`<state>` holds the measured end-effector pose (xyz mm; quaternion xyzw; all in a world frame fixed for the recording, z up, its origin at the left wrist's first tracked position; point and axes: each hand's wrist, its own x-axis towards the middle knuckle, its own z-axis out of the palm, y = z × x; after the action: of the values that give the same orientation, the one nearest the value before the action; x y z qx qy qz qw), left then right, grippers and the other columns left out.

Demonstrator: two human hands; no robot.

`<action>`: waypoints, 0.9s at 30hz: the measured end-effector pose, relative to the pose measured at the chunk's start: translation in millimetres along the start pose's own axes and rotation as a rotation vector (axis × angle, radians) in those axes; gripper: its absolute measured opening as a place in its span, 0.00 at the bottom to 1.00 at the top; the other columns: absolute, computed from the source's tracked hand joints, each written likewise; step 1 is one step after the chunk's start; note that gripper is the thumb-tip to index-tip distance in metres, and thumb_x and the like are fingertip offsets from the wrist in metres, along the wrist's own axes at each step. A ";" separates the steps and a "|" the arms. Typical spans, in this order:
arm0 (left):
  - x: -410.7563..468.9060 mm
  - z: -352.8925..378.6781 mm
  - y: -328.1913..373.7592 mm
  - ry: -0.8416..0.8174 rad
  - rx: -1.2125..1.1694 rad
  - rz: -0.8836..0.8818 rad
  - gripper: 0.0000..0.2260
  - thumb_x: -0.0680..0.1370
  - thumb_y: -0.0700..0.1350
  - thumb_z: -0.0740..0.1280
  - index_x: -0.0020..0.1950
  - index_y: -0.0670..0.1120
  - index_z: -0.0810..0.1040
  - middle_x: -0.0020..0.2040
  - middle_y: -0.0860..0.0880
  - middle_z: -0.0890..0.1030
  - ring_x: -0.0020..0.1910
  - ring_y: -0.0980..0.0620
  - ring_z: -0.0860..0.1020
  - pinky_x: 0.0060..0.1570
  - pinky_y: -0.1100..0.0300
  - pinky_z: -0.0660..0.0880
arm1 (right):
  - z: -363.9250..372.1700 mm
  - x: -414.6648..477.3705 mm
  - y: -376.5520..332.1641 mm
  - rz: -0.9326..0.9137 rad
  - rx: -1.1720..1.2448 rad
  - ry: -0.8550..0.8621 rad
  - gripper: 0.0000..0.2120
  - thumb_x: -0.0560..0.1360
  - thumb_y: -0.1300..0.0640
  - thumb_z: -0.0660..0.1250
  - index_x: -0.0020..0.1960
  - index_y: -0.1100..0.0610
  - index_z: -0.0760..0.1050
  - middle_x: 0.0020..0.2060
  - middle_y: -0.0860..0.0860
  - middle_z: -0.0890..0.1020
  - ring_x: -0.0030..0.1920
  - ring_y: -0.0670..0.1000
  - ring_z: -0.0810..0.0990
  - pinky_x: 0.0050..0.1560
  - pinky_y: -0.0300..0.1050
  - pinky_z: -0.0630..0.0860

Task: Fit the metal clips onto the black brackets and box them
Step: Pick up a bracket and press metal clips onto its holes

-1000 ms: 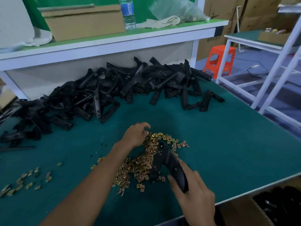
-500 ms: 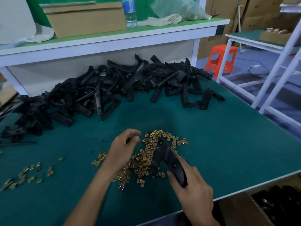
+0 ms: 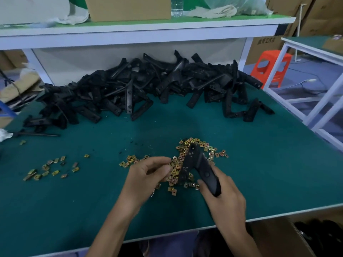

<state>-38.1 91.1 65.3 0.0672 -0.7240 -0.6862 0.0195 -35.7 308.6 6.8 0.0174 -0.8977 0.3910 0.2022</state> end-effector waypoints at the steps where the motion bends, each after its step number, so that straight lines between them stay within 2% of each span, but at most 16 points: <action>1: -0.4 1.6 -0.9 -0.022 0.000 -0.011 0.11 0.78 0.39 0.72 0.51 0.55 0.86 0.47 0.49 0.87 0.47 0.52 0.85 0.48 0.63 0.80 | -0.2 -1.7 0.6 -0.008 -0.001 0.002 0.25 0.72 0.43 0.74 0.67 0.43 0.76 0.46 0.45 0.80 0.43 0.53 0.82 0.41 0.53 0.80; 5: -1.7 13.1 -7.2 -0.022 -0.086 -0.049 0.10 0.81 0.38 0.67 0.51 0.51 0.87 0.48 0.48 0.87 0.47 0.51 0.86 0.46 0.63 0.80 | -1.4 -3.4 0.2 -0.038 -0.052 -0.002 0.24 0.72 0.42 0.74 0.67 0.43 0.76 0.42 0.45 0.78 0.39 0.52 0.81 0.37 0.50 0.79; 7: -1.8 17.9 -10.2 0.007 -0.098 -0.062 0.10 0.81 0.38 0.68 0.52 0.50 0.87 0.48 0.49 0.87 0.47 0.50 0.85 0.47 0.61 0.81 | -1.0 -3.2 -1.0 -0.041 -0.085 0.002 0.24 0.72 0.43 0.75 0.67 0.43 0.77 0.41 0.46 0.78 0.38 0.53 0.81 0.36 0.48 0.78; 10: -0.9 21.8 -13.7 0.028 -0.116 -0.077 0.07 0.79 0.38 0.70 0.54 0.48 0.85 0.47 0.45 0.87 0.46 0.48 0.85 0.49 0.56 0.82 | -0.8 -3.6 -2.4 -0.055 -0.094 0.013 0.24 0.71 0.45 0.76 0.66 0.45 0.78 0.40 0.47 0.78 0.37 0.54 0.81 0.35 0.48 0.77; 16: -1.7 22.2 -13.3 0.016 -0.178 -0.088 0.09 0.81 0.36 0.68 0.53 0.47 0.85 0.46 0.47 0.87 0.45 0.52 0.85 0.44 0.63 0.80 | -0.4 -4.1 -0.7 -0.070 -0.083 0.011 0.24 0.72 0.46 0.77 0.66 0.47 0.79 0.41 0.49 0.79 0.38 0.55 0.81 0.35 0.52 0.80; 23: -1.8 21.2 -15.0 0.036 -0.100 -0.040 0.11 0.78 0.37 0.71 0.46 0.52 0.87 0.44 0.48 0.87 0.42 0.53 0.84 0.44 0.61 0.81 | -0.7 -2.4 -1.8 -0.067 -0.097 -0.031 0.23 0.73 0.42 0.73 0.67 0.44 0.78 0.39 0.46 0.76 0.36 0.53 0.79 0.35 0.50 0.78; 27: -1.9 21.8 -14.6 0.012 0.009 -0.001 0.10 0.78 0.40 0.72 0.47 0.56 0.86 0.43 0.49 0.86 0.40 0.55 0.83 0.45 0.56 0.83 | 0.6 -2.3 0.1 -0.109 -0.133 -0.007 0.24 0.72 0.45 0.75 0.66 0.49 0.80 0.37 0.48 0.76 0.31 0.54 0.78 0.30 0.50 0.77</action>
<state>-37.7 112.2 49.6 0.0716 -0.7269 -0.6826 0.0231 -33.8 308.0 5.5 0.0542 -0.9202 0.3187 0.2208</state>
